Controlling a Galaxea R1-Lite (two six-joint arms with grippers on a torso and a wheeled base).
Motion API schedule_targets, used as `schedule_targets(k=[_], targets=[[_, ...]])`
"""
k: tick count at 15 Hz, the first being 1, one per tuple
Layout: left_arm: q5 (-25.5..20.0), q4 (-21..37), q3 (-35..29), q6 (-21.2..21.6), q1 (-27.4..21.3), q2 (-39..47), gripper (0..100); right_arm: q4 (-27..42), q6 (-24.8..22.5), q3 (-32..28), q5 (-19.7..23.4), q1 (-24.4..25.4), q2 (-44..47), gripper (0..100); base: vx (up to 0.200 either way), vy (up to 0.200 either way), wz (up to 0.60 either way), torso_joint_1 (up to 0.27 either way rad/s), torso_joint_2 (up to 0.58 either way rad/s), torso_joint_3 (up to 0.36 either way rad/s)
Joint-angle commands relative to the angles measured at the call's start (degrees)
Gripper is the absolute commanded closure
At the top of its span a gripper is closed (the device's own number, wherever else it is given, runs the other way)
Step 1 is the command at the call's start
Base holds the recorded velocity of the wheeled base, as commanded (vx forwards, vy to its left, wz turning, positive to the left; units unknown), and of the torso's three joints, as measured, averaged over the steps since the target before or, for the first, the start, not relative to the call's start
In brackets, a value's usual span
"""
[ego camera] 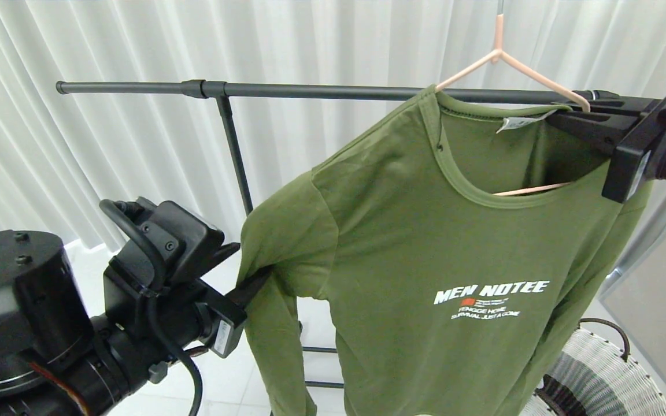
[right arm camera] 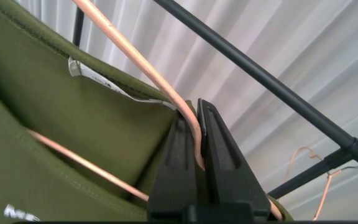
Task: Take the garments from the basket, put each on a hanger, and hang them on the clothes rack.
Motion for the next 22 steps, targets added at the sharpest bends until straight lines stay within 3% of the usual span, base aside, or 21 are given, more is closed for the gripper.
schedule_targets(k=[1, 4, 7, 10, 11, 15, 18, 22], targets=[[0.12, -0.07, 0.91, 0.01, 0.21, -0.05, 100, 0.03, -0.03, 0.02, -0.04, -0.07, 0.05, 100, 0.000, 0.000, 0.00, 0.000, 0.00, 0.000], [0.20, -0.07, 3.73, 0.27, 1.88, -2.52, 100, 0.03, -0.03, 0.11, -1.09, -2.09, -0.04, 100, 0.000, 0.000, 0.00, 0.000, 0.00, 0.000], [0.12, -0.07, 6.10, 0.62, 7.94, -6.03, 100, 0.12, -0.03, 0.11, -1.44, -5.52, -0.66, 100, 0.000, 0.000, 0.00, 0.000, 0.00, 0.000], [-0.41, -0.07, 6.45, 0.62, 7.77, -7.26, 100, 0.03, -0.03, 0.02, -1.53, -5.69, -0.57, 100, 0.000, 0.000, 0.00, 0.000, 0.00, 0.000], [-0.67, -0.07, 5.92, 0.80, 5.83, -7.61, 0, 0.12, -0.03, 0.02, -1.53, -5.61, -0.48, 100, 0.000, 0.000, 0.00, 0.000, 0.00, 0.000], [-0.59, -0.07, 6.10, 0.71, 4.69, -7.70, 0, 0.38, 0.14, 0.02, -3.90, -5.69, -0.39, 100, 0.000, 0.000, 0.00, 0.000, 0.00, 0.000], [-0.06, -0.07, 6.54, 0.89, 4.87, -9.46, 0, 0.56, 0.58, 0.19, -11.02, -7.19, 0.40, 100, 0.000, 0.000, 0.00, 0.000, 0.00, 0.000], [2.58, -0.07, 9.09, 6.95, 6.27, -13.15, 0, 0.65, 0.76, 0.02, -21.66, -11.85, 2.77, 100, 0.000, 0.000, 0.00, 0.000, 0.00, 0.000]])
